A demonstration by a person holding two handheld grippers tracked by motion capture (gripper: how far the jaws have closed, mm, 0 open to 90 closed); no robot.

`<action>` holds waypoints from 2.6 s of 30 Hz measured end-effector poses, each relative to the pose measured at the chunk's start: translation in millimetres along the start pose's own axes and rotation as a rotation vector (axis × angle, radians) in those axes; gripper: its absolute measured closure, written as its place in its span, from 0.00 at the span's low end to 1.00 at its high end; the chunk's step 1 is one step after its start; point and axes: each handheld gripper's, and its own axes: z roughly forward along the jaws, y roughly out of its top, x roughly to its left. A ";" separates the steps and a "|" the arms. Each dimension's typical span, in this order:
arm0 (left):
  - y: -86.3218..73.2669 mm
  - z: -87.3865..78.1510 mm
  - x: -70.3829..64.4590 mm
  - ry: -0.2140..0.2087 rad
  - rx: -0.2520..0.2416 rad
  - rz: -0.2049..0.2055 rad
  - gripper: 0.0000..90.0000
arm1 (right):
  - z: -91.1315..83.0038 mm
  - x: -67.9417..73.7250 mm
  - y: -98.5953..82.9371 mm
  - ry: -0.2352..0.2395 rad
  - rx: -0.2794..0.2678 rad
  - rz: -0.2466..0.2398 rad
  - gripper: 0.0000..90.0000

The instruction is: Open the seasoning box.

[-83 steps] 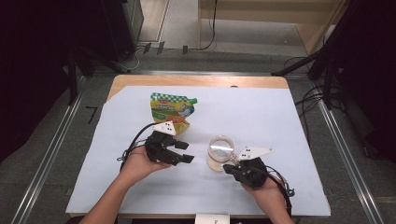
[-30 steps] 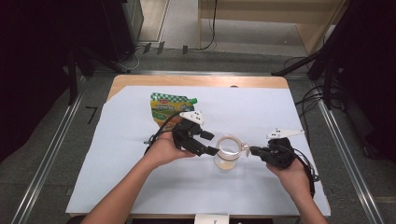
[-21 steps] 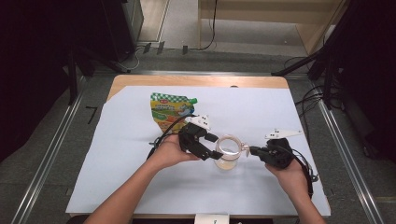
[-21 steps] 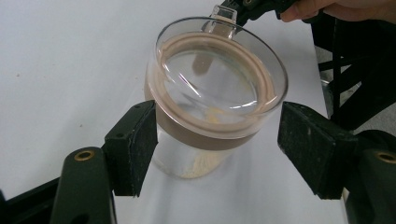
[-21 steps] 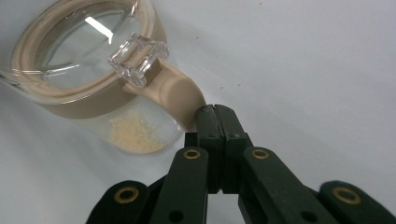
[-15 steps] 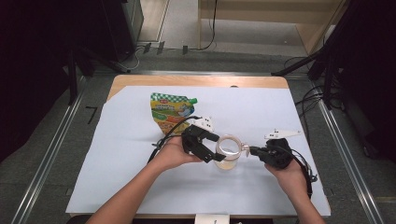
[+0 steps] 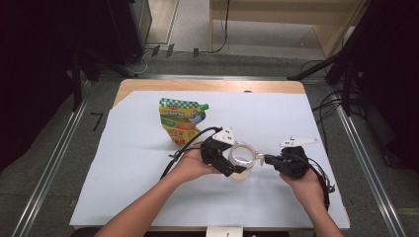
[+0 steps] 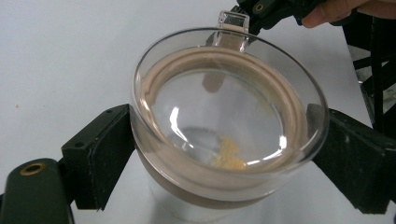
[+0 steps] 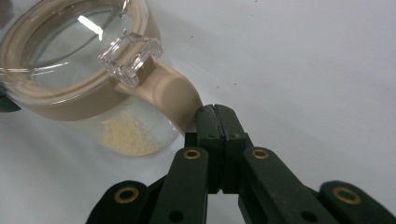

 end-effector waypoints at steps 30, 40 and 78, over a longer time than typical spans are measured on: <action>16.5 -6.7 -3.2 0.011 0.013 -0.014 0.11 | -1.0 -0.4 -0.1 0.002 -0.005 0.001 1.00; 27.4 -10.3 -6.4 -0.026 -0.023 -0.010 0.19 | -2.1 -0.3 -0.1 0.009 -0.014 0.004 1.00; 69.5 5.4 -23.5 -0.168 -0.012 -0.015 0.73 | -4.8 0.1 -0.9 0.016 -0.022 0.012 1.00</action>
